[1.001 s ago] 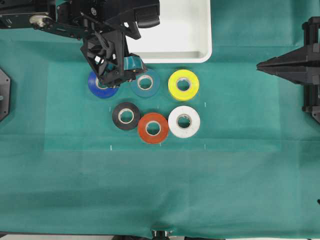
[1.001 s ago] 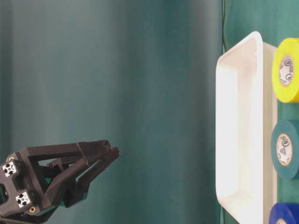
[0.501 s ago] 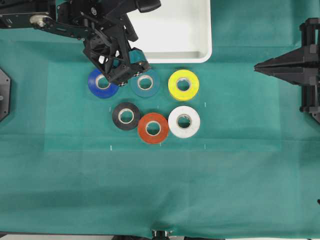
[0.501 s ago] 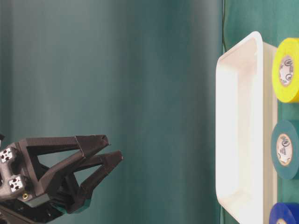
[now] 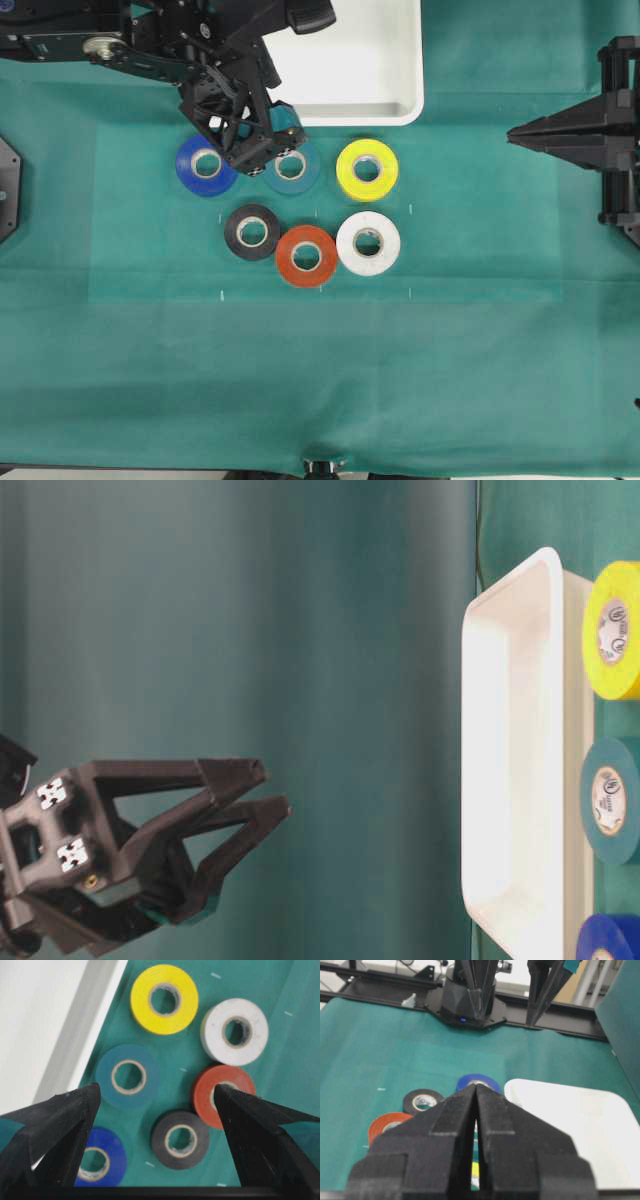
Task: Pick up the tape from a random location and place it into the white case.
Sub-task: 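Move the open left gripper rightward above the teal tape roll, then lower the left gripper with fingers straddling the teal roll's rim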
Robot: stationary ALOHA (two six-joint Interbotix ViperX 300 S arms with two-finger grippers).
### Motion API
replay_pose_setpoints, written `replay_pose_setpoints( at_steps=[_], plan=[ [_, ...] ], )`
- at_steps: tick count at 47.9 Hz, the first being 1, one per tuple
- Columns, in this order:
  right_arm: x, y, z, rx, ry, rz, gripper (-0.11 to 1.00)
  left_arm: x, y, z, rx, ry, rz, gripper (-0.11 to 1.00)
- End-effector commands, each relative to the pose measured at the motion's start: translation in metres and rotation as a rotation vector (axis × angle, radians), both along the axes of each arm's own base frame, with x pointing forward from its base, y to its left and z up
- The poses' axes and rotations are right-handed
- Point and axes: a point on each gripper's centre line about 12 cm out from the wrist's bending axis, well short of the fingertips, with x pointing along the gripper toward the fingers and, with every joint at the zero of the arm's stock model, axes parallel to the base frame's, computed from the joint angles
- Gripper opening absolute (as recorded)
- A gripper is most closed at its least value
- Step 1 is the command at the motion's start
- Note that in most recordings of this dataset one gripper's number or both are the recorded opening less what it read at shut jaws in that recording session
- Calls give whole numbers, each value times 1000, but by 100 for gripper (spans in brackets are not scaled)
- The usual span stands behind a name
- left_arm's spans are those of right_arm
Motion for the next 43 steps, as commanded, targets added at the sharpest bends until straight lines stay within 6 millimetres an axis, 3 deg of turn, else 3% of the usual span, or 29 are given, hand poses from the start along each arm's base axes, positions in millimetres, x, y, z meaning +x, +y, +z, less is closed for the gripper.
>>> replay_pose_setpoints(
  at_steps=[1,34,43],
  plan=[
    [3,0,9,0,-21,-1,0,4,-1,7,4,-37,1,96],
    [3,0,9,-6,-17,-1,0,24,1,-87,-54,103,75,96],
    [3,0,7,-9,-12,-1,0,26,-1,-96,-64,93,88,96]
  ],
)
